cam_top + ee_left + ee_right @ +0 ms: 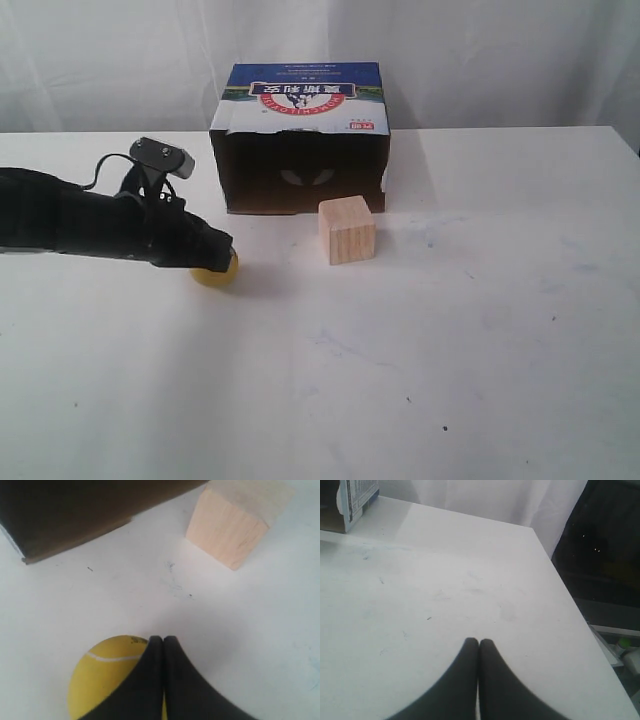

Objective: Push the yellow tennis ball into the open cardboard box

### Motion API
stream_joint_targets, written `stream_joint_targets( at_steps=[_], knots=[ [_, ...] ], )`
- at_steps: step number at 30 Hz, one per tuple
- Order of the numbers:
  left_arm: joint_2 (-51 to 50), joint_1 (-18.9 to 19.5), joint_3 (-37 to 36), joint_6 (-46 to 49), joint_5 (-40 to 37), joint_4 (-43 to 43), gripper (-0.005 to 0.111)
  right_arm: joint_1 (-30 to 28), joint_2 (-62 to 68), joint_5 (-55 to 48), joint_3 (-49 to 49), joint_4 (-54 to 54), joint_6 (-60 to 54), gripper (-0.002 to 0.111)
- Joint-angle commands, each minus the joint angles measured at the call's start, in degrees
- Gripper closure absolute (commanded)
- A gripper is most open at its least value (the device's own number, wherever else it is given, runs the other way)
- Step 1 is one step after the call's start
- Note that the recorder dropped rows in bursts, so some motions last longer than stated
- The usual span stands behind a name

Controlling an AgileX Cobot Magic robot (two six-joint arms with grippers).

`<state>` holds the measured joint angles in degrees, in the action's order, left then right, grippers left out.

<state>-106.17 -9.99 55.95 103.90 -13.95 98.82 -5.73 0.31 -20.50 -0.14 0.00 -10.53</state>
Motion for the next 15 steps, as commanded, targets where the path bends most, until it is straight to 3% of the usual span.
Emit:
stream_joint_targets(
  at_steps=[1,5,15],
  knots=[
    [-3.6,0.2,-0.2,-0.4,-2.2,1.1,0.107,0.1,-0.3,0.8,0.1,0.0,0.4,0.108],
    [-5.0,0.2,-0.2,-0.4,-6.9,1.1,0.107,0.1,-0.3,0.8,0.1,0.0,0.4,0.108],
    [-8.9,0.2,3.5,-0.1,-10.4,1.1,0.107,0.1,-0.3,0.8,0.1,0.0,0.4,0.108]
  ],
)
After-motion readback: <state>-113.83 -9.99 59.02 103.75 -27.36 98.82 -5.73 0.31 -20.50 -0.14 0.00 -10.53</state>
